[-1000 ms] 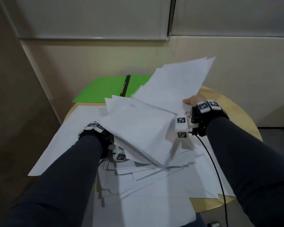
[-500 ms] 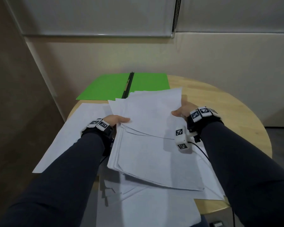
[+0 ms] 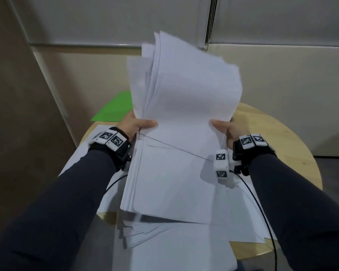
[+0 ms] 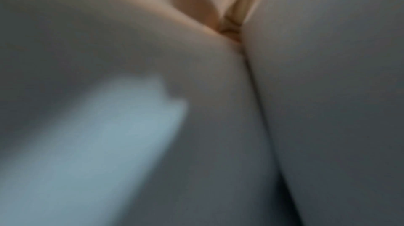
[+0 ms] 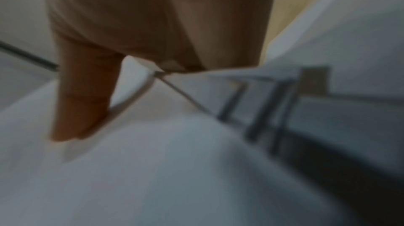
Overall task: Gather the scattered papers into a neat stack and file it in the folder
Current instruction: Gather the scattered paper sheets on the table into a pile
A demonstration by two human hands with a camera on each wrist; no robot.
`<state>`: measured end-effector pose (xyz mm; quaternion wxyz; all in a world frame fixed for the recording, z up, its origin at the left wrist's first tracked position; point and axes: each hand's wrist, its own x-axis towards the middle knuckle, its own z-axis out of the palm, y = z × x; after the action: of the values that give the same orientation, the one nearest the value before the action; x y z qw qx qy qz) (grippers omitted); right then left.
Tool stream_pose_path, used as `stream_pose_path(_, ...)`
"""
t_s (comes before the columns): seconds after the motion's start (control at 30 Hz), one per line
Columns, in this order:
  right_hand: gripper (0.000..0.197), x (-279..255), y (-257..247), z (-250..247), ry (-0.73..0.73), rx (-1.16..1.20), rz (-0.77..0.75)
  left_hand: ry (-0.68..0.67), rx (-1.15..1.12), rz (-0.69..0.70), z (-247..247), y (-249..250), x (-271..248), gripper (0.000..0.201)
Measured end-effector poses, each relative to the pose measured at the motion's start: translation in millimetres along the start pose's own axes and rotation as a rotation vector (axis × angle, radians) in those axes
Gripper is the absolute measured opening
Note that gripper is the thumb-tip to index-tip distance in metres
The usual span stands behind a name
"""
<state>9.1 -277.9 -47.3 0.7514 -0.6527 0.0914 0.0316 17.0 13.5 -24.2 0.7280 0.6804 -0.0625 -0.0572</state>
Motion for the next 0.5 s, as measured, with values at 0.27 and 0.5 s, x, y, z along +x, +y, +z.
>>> stream_pose_path(0.27,0.039,-15.5,-45.2,19.3,0.086,-0.925,0.150,-0.017,0.274,-0.242,15.1,19.5,3.4,0.022)
stream_pose_path(0.5,0.041,-21.7,-78.9,24.4,0.154,-0.658,-0.229,0.121,0.146,0.030,20.5,51.5,2.4,0.045)
